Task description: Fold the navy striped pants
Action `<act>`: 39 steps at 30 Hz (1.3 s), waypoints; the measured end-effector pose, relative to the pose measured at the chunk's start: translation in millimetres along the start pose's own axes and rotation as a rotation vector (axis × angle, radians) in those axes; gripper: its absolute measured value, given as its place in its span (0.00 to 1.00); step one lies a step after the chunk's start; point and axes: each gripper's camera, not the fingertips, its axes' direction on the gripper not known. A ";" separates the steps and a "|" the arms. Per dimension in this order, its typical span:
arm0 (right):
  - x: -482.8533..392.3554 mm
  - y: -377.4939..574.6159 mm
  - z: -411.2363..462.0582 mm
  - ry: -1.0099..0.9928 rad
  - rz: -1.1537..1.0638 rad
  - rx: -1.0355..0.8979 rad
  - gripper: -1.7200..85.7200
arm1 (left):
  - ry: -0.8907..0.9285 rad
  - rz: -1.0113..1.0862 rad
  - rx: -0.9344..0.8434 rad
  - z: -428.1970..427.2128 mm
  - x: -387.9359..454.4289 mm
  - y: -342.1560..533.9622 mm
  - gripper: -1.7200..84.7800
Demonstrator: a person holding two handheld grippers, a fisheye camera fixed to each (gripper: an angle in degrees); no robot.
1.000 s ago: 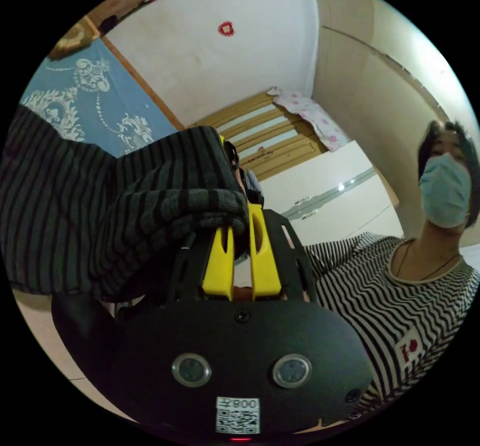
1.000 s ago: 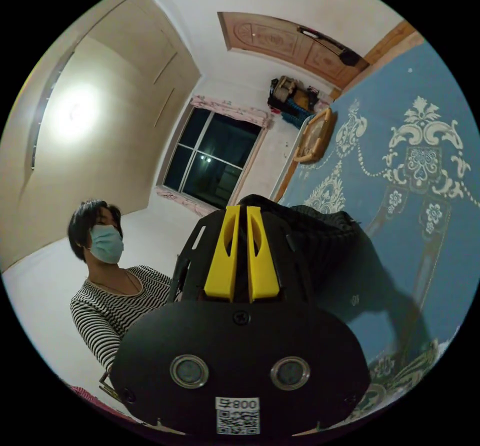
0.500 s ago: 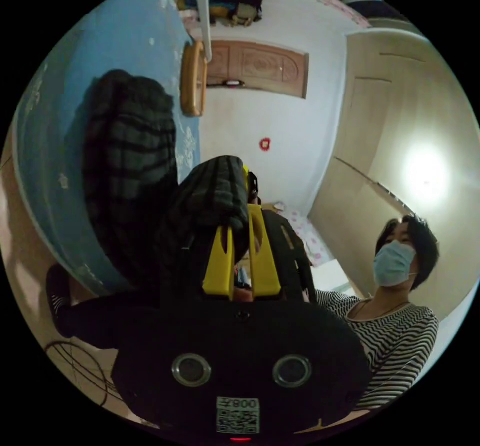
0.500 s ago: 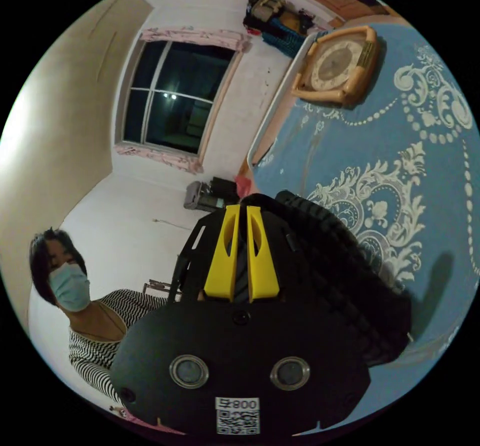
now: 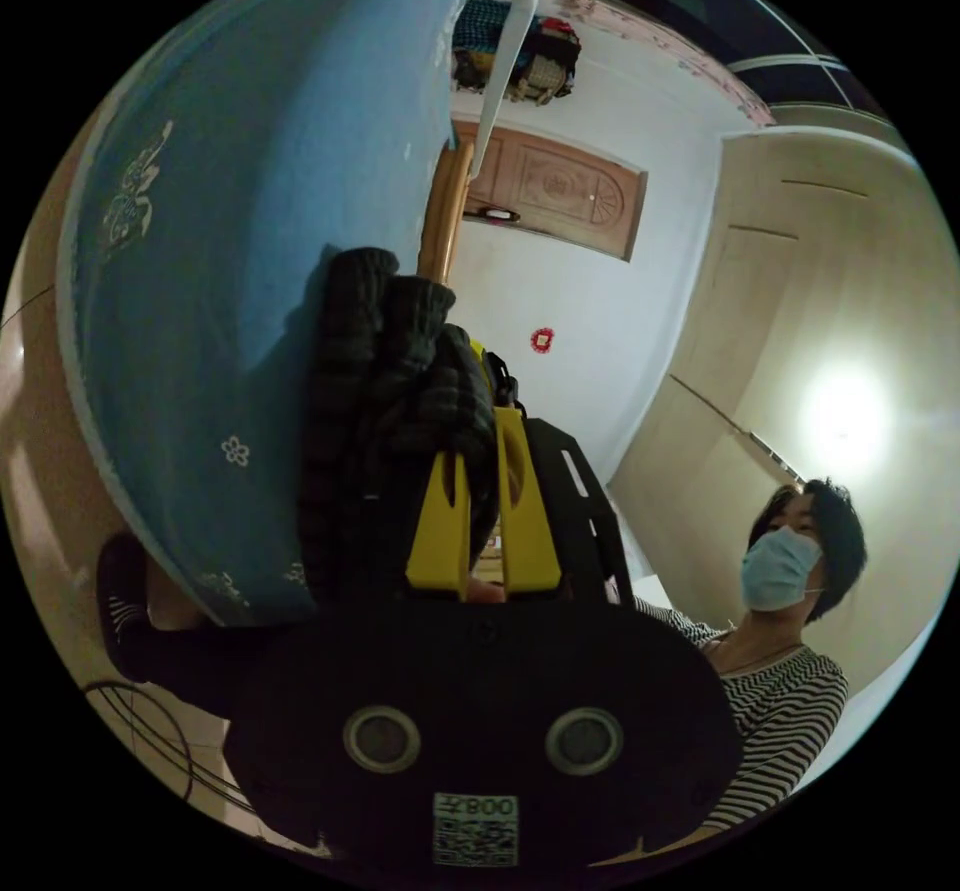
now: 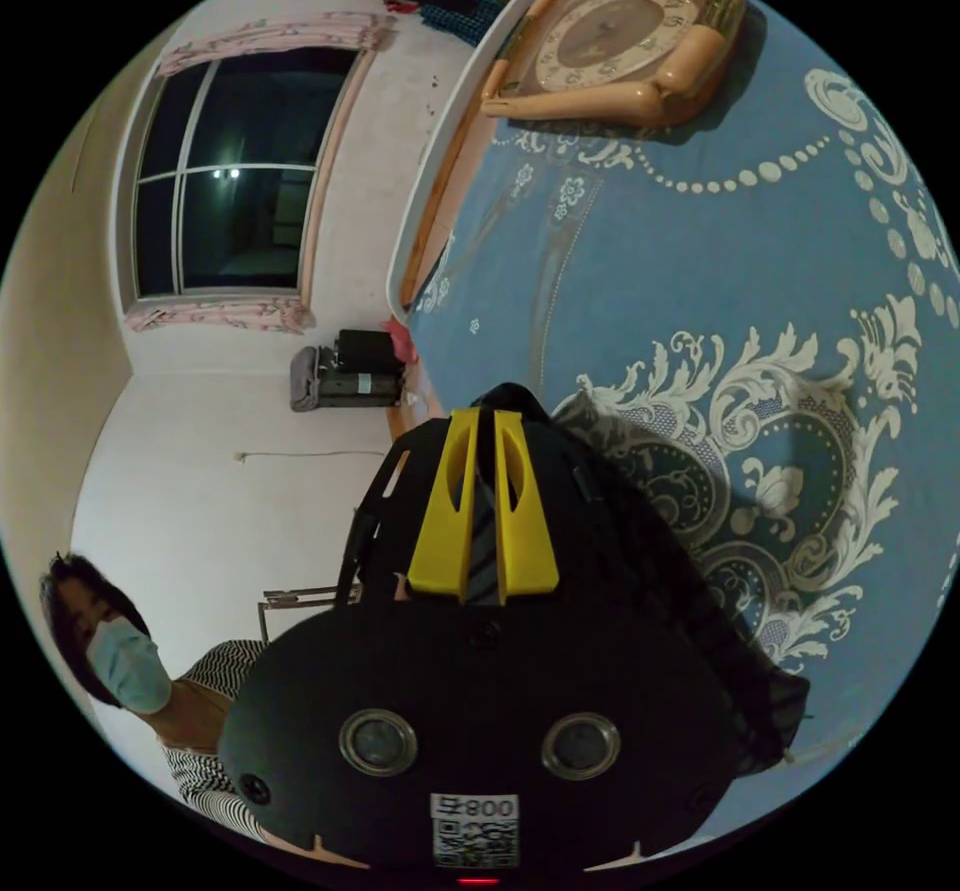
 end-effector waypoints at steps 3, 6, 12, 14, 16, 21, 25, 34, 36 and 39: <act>0.0 1.6 9.3 0.010 -0.012 0.013 0.04 | -0.014 0.019 -0.007 -0.9 0.8 -9.6 0.09; 0.4 8.9 15.5 0.001 -0.030 0.030 0.04 | -0.010 0.016 0.002 -3.8 -5.1 -13.1 0.09; -11.9 53.6 -0.4 0.028 -0.101 0.223 0.03 | -0.005 0.018 0.014 -4.4 -9.0 -13.8 0.09; -29.8 76.7 0.6 0.066 -0.180 0.255 0.02 | -0.021 0.046 -0.011 -1.9 -5.9 -13.5 0.09; -53.2 106.4 29.3 0.207 -0.261 0.216 0.02 | -0.023 0.055 -0.028 -0.6 -5.6 -12.7 0.10; -55.4 128.1 127.7 0.452 -0.328 -0.020 0.02 | -0.095 0.084 -0.044 -1.9 0.9 -4.5 0.09; -45.8 142.9 168.8 0.595 -0.353 -0.006 0.02 | -0.216 0.134 -0.003 -16.3 15.6 14.2 0.07; -38.8 166.6 188.4 0.733 -0.363 -0.059 0.02 | -0.421 0.520 -0.181 51.5 76.0 45.6 0.02; -39.1 170.1 191.1 0.782 -0.365 -0.085 0.02 | -0.572 0.526 -0.239 73.8 66.5 43.4 0.02; -33.0 174.9 183.0 0.787 -0.333 -0.124 0.02 | -0.860 0.477 -0.295 91.6 32.8 38.2 0.02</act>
